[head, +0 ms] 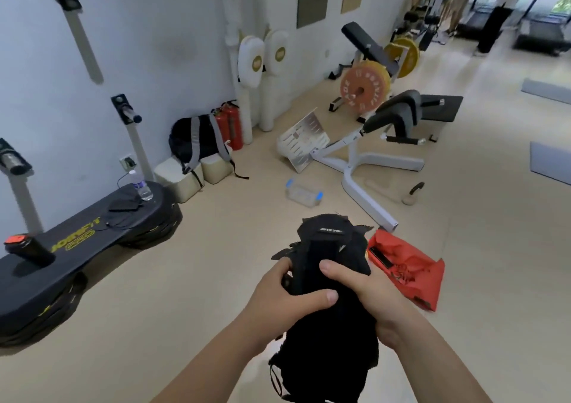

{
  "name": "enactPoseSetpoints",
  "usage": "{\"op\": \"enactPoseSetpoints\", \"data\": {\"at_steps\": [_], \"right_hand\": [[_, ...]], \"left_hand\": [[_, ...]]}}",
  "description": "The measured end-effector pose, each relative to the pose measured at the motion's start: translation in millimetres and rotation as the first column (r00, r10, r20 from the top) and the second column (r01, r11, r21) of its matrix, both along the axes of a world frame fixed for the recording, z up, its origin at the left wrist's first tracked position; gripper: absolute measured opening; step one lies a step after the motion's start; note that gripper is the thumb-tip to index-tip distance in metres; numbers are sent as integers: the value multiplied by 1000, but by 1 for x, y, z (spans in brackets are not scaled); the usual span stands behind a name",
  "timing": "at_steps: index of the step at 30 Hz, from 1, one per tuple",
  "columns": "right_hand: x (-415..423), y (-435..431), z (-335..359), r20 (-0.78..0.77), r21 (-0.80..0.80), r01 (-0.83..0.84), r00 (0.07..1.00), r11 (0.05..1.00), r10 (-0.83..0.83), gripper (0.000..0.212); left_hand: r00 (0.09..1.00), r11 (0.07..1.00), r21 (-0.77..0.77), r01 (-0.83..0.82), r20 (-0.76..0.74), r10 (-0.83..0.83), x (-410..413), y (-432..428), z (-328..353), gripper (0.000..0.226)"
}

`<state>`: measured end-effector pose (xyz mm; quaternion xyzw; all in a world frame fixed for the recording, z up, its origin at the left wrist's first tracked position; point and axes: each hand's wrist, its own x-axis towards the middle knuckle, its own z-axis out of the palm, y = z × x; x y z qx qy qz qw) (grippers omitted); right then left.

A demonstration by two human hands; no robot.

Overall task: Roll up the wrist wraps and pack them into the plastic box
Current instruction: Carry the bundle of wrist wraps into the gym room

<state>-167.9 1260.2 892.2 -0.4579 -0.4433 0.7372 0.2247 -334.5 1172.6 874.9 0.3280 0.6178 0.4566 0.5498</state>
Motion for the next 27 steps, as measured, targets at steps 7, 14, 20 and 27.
{"op": "enactPoseSetpoints", "data": {"at_steps": [7,14,20,27], "right_hand": [[-28,129,-4,9,-35,-199,980,979,200,45],[-98,225,-14,15,-11,-232,973,973,232,42],[-193,322,-19,23,-44,-239,970,970,241,42],[-303,415,-7,-22,-81,-279,960,957,278,39]], "left_hand": [[979,978,-46,-202,27,204,-8,95,-8,45],[926,924,-96,-370,40,375,-63,168,-26,36],[893,889,-85,-450,-29,450,-156,250,-33,31],[909,917,-25,-398,121,398,-259,358,-19,64]]}}
